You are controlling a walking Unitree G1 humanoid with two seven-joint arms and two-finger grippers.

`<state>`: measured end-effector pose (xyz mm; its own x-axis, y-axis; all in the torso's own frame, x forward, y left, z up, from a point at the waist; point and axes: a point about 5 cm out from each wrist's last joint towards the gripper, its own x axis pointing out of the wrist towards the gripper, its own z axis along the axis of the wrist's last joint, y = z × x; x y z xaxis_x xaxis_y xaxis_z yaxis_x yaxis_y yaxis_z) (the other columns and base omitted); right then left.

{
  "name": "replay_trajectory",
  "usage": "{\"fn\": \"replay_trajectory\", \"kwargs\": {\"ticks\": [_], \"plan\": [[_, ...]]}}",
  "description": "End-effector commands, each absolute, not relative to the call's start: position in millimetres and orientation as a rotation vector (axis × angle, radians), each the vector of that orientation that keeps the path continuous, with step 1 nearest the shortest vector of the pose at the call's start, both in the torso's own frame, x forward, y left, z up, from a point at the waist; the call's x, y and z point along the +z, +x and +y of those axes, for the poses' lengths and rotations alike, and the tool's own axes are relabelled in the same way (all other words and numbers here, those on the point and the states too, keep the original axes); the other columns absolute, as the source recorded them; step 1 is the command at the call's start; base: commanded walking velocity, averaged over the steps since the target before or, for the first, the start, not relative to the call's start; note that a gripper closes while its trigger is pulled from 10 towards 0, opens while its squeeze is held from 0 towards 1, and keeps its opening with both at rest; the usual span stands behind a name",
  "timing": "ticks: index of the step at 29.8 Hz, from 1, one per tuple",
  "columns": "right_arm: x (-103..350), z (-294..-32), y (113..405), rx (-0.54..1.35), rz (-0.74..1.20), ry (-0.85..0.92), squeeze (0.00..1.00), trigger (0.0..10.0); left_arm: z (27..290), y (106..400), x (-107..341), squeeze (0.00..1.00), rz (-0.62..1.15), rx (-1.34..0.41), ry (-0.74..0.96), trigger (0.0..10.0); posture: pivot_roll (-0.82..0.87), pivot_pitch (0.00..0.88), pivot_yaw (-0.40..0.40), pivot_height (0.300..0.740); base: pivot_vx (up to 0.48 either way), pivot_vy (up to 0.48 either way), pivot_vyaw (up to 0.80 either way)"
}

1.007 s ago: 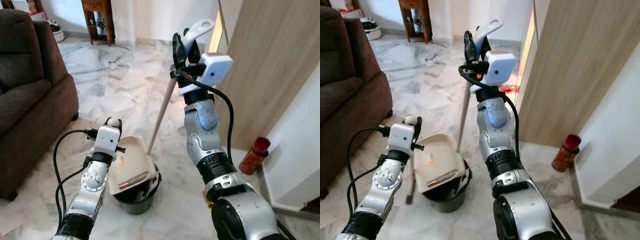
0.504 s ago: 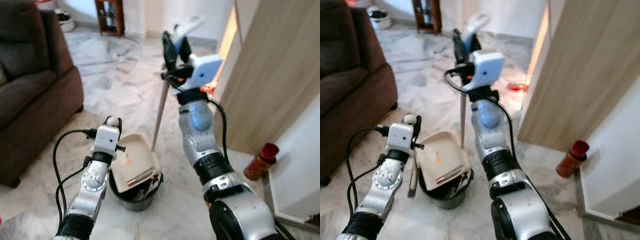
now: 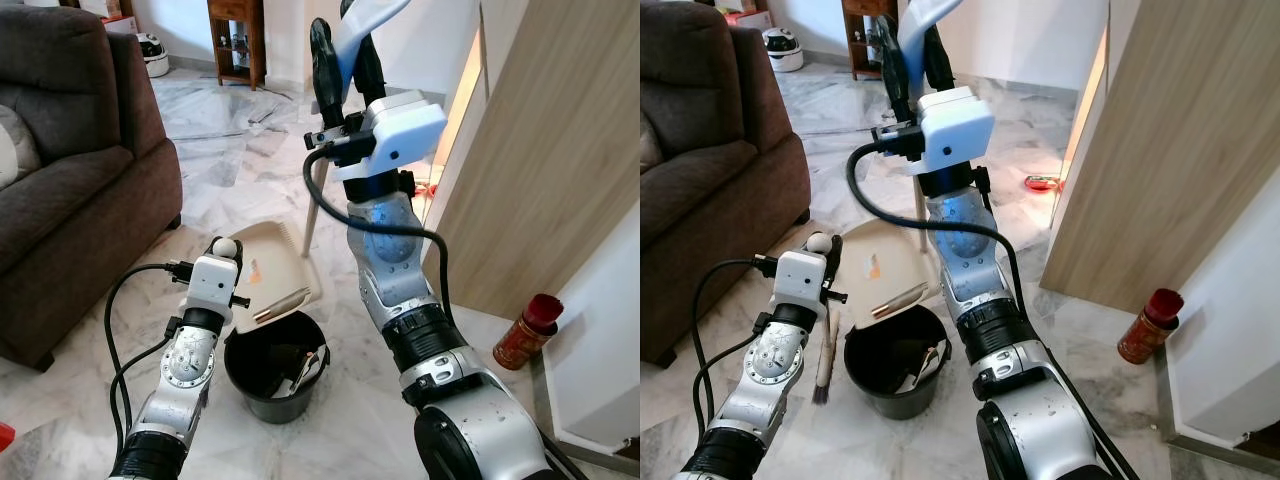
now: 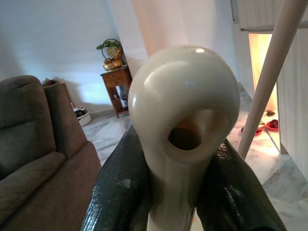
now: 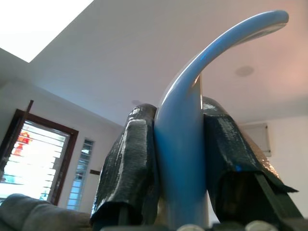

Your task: Sweep floor

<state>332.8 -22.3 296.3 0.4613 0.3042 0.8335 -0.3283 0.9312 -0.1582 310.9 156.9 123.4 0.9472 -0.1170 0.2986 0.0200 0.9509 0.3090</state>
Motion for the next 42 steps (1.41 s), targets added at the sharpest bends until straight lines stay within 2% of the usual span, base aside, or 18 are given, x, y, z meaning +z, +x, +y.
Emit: {"fn": "replay_trajectory", "kwargs": {"ticks": [1, 35, 37, 42], "plan": [[309, -23, 322, 0.379, -1.122, 0.024, 0.00, 10.0, 155, 311, 137, 0.00, -0.392, -0.080, 0.309, 10.0, 0.12, 0.000, -0.032, 0.740, 0.000, 0.000, 0.00], [307, -22, 320, 0.367, -1.133, 0.001, 0.00, 10.0, 155, 310, 137, 0.00, -0.391, -0.082, 0.308, 10.0, 0.12, 0.000, -0.031, 0.740, 0.000, 0.000, 0.00], [293, -5, 291, 0.434, -1.261, -0.168, 0.00, 10.0, 154, 310, 137, 0.00, -0.395, -0.090, 0.304, 10.0, 0.11, 0.000, -0.027, 0.740, 0.000, 0.000, 0.00], [292, -3, 287, 0.448, -1.276, -0.181, 0.00, 10.0, 154, 311, 137, 0.00, -0.397, -0.091, 0.303, 10.0, 0.11, 0.000, -0.028, 0.740, 0.000, 0.000, 0.00]]}}
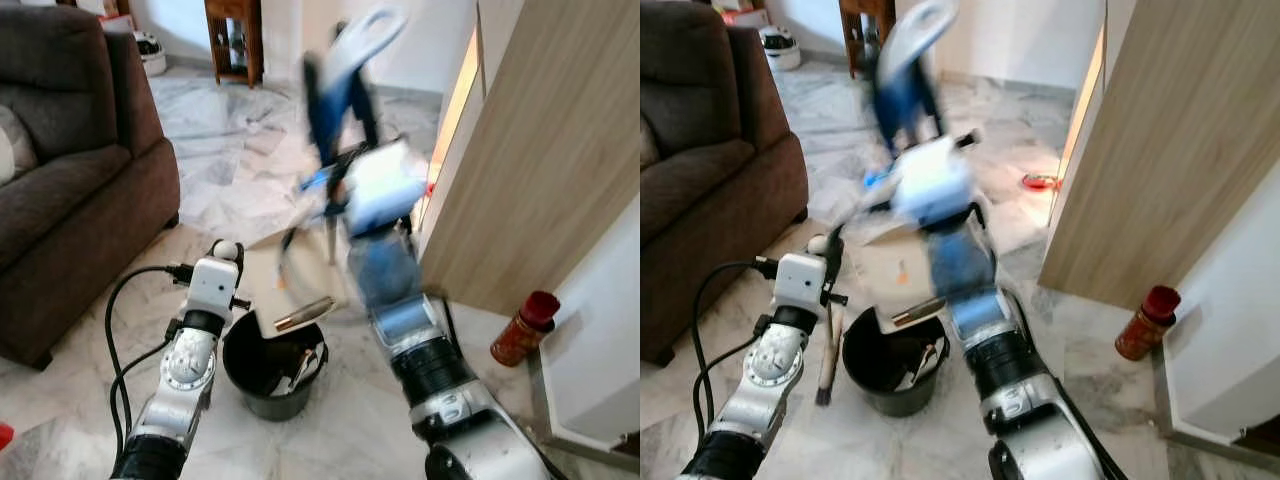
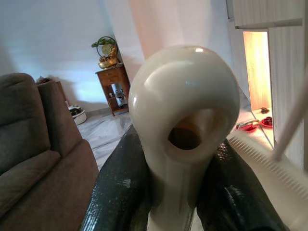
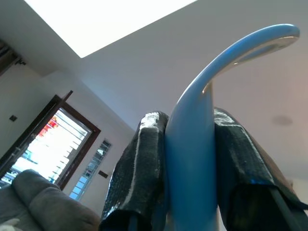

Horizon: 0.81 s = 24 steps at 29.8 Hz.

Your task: Sweep floor

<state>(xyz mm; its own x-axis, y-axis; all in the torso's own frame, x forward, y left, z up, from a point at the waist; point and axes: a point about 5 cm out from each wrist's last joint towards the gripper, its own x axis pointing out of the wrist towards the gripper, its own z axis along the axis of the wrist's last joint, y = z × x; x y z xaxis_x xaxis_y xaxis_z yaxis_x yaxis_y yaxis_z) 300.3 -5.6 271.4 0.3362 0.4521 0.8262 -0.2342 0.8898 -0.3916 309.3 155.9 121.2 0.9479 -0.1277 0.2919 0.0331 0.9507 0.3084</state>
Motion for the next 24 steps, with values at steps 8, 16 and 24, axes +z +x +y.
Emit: {"fn": "replay_trajectory", "kwargs": {"ticks": [8, 16, 24], "plan": [[292, -3, 286, 0.432, -1.268, -0.168, 0.00, 10.0, 154, 311, 137, 0.00, -0.398, -0.089, 0.304, 10.0, 0.12, 0.000, -0.029, 0.740, 0.000, 0.000, 0.00], [293, -4, 287, 0.412, -1.266, -0.173, 0.00, 10.0, 154, 312, 138, 0.00, -0.400, -0.092, 0.303, 10.0, 0.11, 0.000, -0.029, 0.740, 0.000, 0.000, 0.00], [276, -20, 319, 0.298, -1.081, -0.278, 0.00, 10.0, 154, 311, 137, 0.00, -0.396, -0.095, 0.302, 10.0, 0.12, 0.000, -0.031, 0.740, 0.000, 0.000, 0.00]]}}
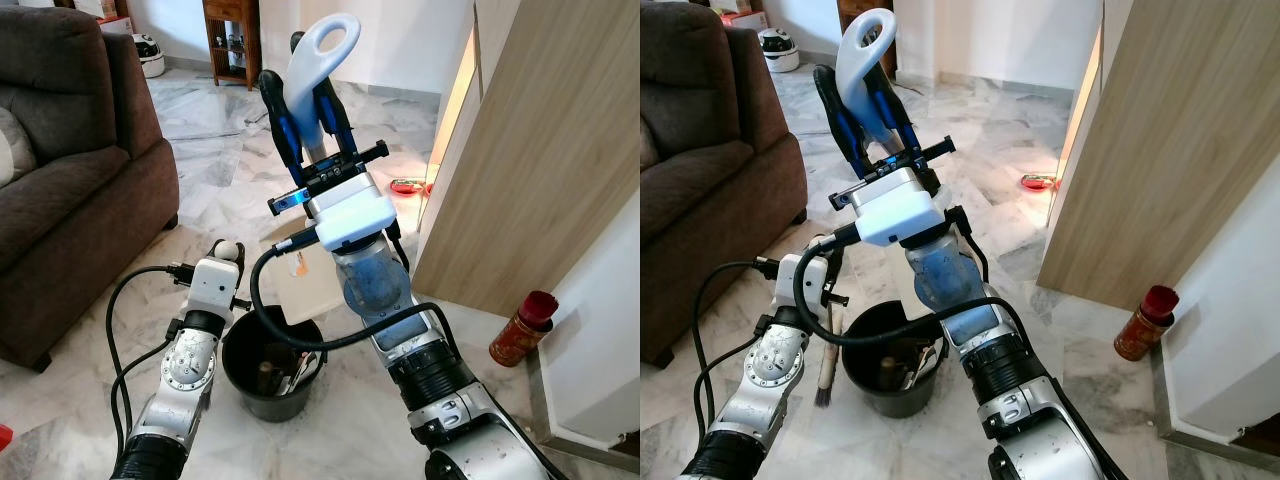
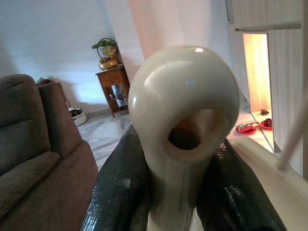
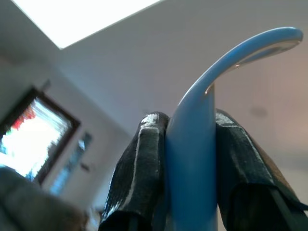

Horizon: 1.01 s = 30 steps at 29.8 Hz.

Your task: Sweep floor

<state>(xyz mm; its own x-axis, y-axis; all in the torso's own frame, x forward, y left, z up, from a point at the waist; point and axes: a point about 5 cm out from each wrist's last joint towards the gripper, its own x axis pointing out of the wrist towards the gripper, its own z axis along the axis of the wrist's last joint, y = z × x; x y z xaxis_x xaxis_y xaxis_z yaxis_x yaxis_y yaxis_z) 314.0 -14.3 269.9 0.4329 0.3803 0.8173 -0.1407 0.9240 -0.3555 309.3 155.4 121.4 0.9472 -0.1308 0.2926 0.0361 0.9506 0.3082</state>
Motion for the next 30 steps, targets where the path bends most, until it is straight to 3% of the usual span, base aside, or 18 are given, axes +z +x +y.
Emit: {"fn": "replay_trajectory", "kwargs": {"ticks": [1, 4, 15, 25, 30], "plan": [[275, -22, 322, 0.289, -1.070, -0.284, 0.00, 10.0, 154, 311, 137, 0.00, -0.395, -0.095, 0.302, 10.0, 0.12, 0.000, -0.031, 0.740, 0.000, 0.000, 0.00], [270, -45, 338, 0.181, -1.003, -0.355, 0.00, 10.0, 154, 310, 136, 0.00, -0.391, -0.096, 0.301, 10.0, 0.11, 0.000, -0.030, 0.740, 0.000, 0.000, 0.00], [248, -77, 358, 0.020, -0.892, -0.539, 0.00, 10.0, 155, 308, 132, 0.00, -0.378, -0.101, 0.301, 10.0, 0.11, 0.000, -0.025, 0.740, 0.000, 0.000, 0.00], [199, -104, 365, -0.007, -0.699, -0.684, 0.00, 10.0, 156, 304, 128, 0.00, -0.361, -0.112, 0.301, 10.0, 0.09, 0.000, -0.014, 0.740, 0.000, 0.000, 0.00], [154, -126, 366, -0.008, -0.466, -0.706, 0.00, 10.0, 161, 298, 123, 0.00, -0.343, -0.102, 0.307, 10.0, 0.10, 0.000, -0.018, 0.740, 0.000, 0.000, 0.00]]}}
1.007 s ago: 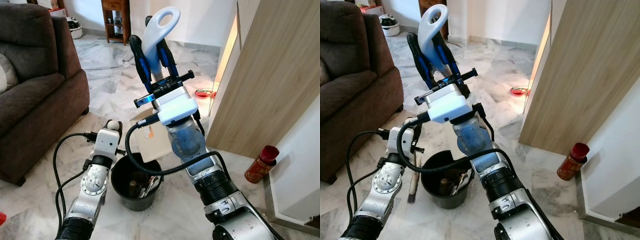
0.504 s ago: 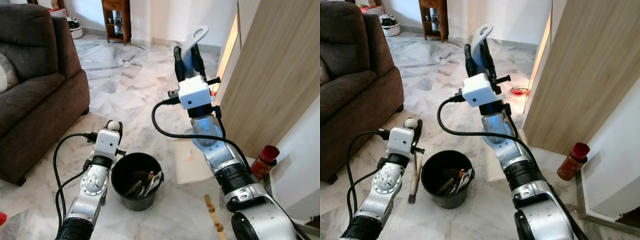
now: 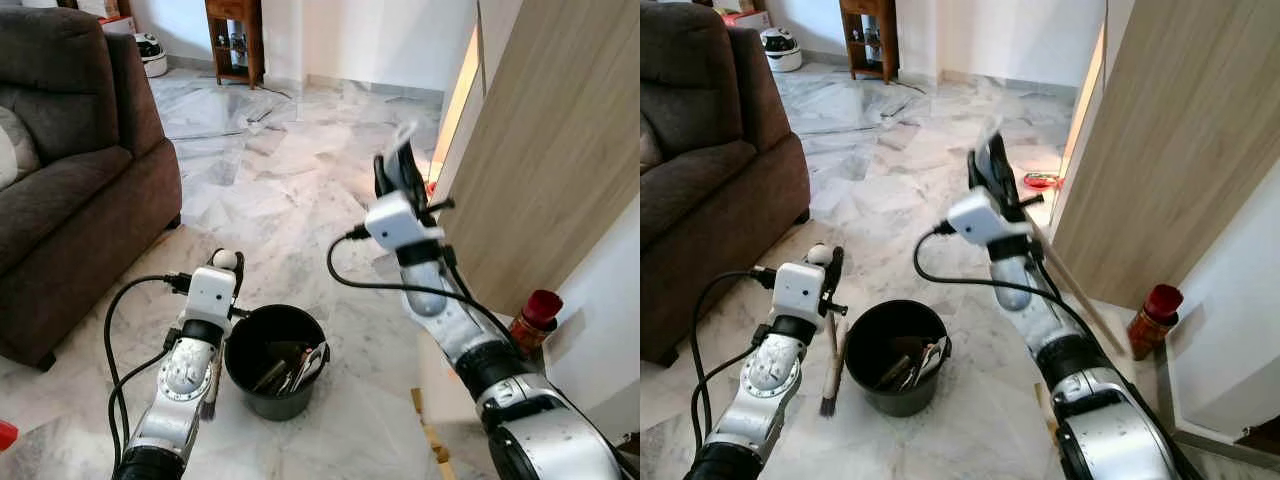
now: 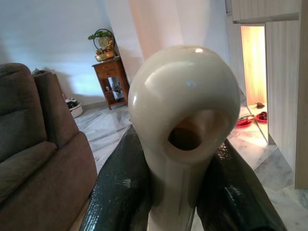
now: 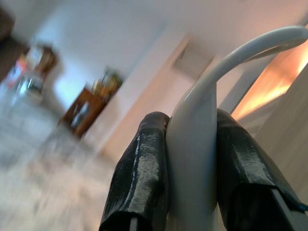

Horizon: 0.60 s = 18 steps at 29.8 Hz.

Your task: Sweep floor

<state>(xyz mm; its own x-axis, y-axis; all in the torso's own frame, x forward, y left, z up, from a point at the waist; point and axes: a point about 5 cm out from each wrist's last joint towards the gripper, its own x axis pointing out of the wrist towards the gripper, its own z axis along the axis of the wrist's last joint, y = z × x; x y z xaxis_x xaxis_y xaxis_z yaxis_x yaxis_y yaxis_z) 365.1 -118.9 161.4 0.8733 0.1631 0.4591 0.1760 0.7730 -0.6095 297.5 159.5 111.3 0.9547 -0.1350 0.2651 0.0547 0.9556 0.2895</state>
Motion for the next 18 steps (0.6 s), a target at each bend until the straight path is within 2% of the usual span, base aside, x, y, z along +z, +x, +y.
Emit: {"fn": "replay_trajectory", "kwargs": {"ticks": [1, 4, 5, 8, 9, 10, 12, 18], "plan": [[154, -126, 366, -0.008, -0.466, -0.706, 0.00, 10.0, 161, 298, 123, 0.00, -0.343, -0.102, 0.307, 10.0, 0.10, 0.000, -0.018, 0.740, 0.000, 0.000, 0.00], [137, -134, 364, 0.002, -0.366, -0.692, 0.00, 10.0, 165, 294, 122, 0.00, -0.335, -0.090, 0.313, 10.0, 0.11, 0.000, -0.020, 0.740, 0.000, 0.000, 0.00], [123, -141, 362, 0.010, -0.270, -0.611, 0.00, 10.0, 173, 291, 120, 0.00, -0.324, -0.060, 0.313, 10.0, 0.11, 0.000, -0.021, 0.740, 0.000, 0.000, 0.00], [107, -149, 358, 0.012, -0.147, -0.463, 0.00, 10.0, 186, 286, 117, 0.00, -0.307, -0.003, 0.289, 10.0, 0.11, 0.000, -0.023, 0.740, 0.000, 0.000, 0.00], [99, -155, 357, 0.000, -0.065, -0.328, 0.00, 10.0, 195, 283, 116, 0.00, -0.296, 0.036, 0.275, 10.0, 0.11, 0.000, -0.022, 0.740, 0.000, 0.000, 0.00], [99, -155, 357, 0.000, -0.065, -0.328, 0.00, 10.0, 195, 283, 116, 0.00, -0.296, 0.036, 0.275, 10.0, 0.11, 0.000, -0.022, 0.740, 0.000, 0.000, 0.00], [90, -164, 355, -0.024, 0.012, -0.177, 0.00, 10.0, 208, 278, 114, 0.00, -0.280, 0.093, 0.252, 10.0, 0.11, 0.000, -0.021, 0.740, 0.000, 0.000, 0.00], [86, -178, 353, -0.075, 0.041, 0.012, 0.00, 10.0, 225, 270, 114, 0.00, -0.273, 0.162, 0.241, 10.0, 0.12, 0.000, -0.032, 0.740, 0.000, 0.000, 0.00]]}}
